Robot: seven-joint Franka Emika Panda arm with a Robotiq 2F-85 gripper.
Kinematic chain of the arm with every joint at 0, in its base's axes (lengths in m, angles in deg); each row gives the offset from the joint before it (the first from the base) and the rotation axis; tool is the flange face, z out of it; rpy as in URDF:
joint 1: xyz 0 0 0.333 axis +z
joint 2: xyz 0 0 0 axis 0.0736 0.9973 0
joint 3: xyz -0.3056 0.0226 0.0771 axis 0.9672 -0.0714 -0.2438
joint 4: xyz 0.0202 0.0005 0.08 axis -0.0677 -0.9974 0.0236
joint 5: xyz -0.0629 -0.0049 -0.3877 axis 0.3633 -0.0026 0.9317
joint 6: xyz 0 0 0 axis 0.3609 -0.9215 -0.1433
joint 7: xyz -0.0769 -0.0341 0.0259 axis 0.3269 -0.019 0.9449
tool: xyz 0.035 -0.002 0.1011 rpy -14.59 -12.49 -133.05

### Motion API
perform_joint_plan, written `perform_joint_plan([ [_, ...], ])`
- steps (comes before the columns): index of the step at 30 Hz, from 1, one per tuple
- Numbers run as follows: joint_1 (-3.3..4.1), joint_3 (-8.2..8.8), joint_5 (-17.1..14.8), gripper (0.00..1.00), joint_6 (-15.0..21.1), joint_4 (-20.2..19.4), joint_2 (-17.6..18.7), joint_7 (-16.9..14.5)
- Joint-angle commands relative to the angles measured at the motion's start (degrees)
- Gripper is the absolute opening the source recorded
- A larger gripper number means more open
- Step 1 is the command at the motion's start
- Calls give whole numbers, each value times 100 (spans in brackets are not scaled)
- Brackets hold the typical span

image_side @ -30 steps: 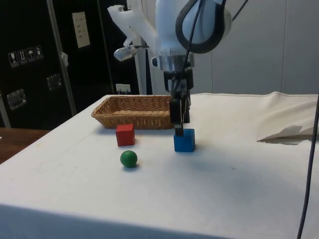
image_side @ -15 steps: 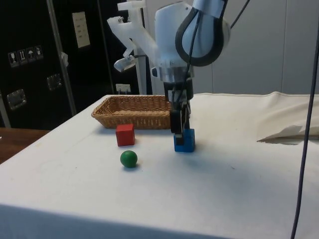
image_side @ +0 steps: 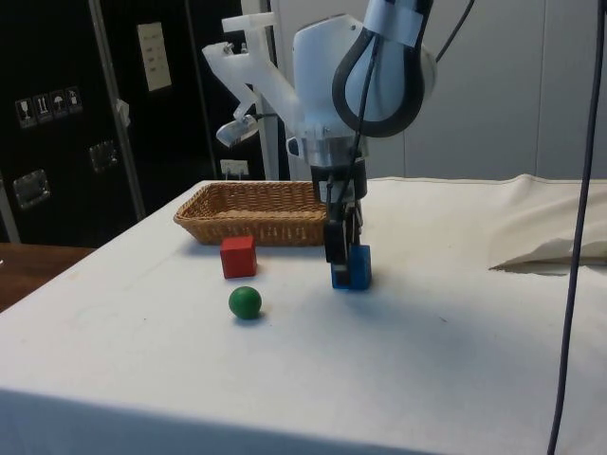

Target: Place all non-red objects into the basket.

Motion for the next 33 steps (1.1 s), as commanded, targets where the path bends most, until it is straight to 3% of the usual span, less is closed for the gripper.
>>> perform_joint_plan([
  [1, 6, -6, -6, 89, 34, -6, -6, 6],
  [9, 6, 0, 0, 3, 17, -6, -11, 11],
  [20, 0, 0, 0, 1, 0, 6, -17, 0],
  [21, 11, 34, 40, 1, -138, -23, -206, 11],
  [33, -17, 80, 103, 1, -722, -34, -831, 11],
])
